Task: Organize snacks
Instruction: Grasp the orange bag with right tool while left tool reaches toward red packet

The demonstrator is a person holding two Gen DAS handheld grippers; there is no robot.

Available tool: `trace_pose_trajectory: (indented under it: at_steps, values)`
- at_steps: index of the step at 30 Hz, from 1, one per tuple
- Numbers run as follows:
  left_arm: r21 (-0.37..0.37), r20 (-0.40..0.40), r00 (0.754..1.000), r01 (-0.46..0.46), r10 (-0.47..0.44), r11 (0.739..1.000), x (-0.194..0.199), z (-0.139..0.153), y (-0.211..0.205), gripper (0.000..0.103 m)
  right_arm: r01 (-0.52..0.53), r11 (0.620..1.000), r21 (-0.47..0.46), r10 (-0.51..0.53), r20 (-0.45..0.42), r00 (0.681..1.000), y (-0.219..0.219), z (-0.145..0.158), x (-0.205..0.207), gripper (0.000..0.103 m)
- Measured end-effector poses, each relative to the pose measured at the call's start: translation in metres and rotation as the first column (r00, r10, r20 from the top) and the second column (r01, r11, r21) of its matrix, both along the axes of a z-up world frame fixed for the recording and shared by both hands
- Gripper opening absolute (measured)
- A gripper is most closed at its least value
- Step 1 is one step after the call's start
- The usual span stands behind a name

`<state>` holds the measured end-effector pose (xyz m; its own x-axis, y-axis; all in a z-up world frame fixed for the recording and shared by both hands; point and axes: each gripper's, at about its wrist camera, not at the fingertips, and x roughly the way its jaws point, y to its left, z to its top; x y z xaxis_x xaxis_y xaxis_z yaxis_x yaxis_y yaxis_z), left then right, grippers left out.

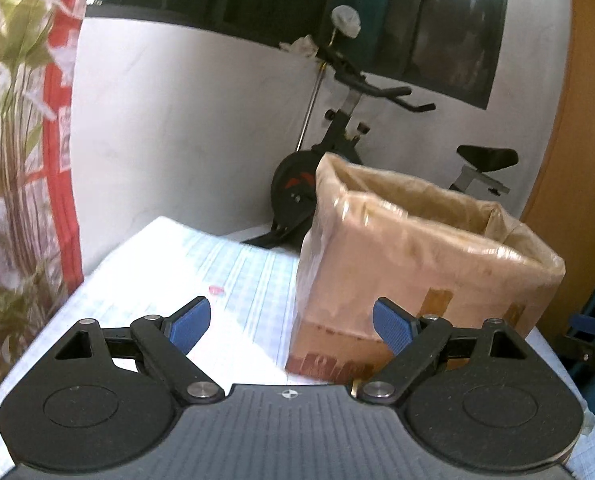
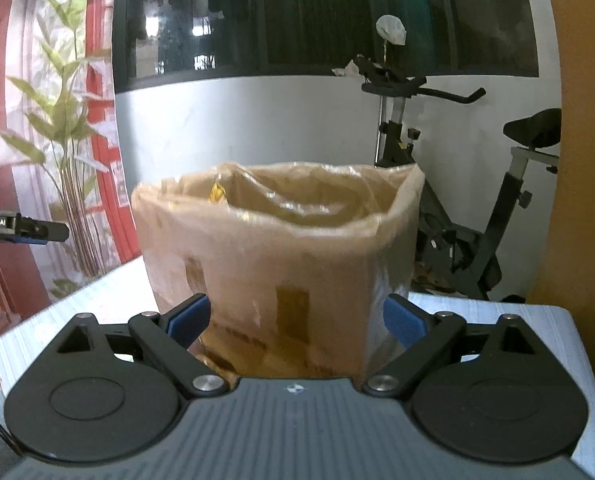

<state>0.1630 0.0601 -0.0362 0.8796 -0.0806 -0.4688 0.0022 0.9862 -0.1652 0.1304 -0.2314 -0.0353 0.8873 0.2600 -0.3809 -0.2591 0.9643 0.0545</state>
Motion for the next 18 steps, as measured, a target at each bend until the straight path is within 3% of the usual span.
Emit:
trace_pose_trajectory:
  at_steps: [10, 18]
  values:
    - [0.014, -0.056, 0.998, -0.036, 0.037, 0.999, -0.013, -0.027, -0.006, 0.090, 0.038, 0.999, -0.013, -0.039, -0.099, 0.994, -0.011, -0.048, -0.022, 0.095]
    - [0.005, -0.101, 0.995, -0.014, 0.014, 1.000, -0.014, -0.041, -0.011, 0.089, 0.118, 0.992, -0.039, -0.124, -0.188, 0.974, -0.026, -0.080, -0.025, 0.095]
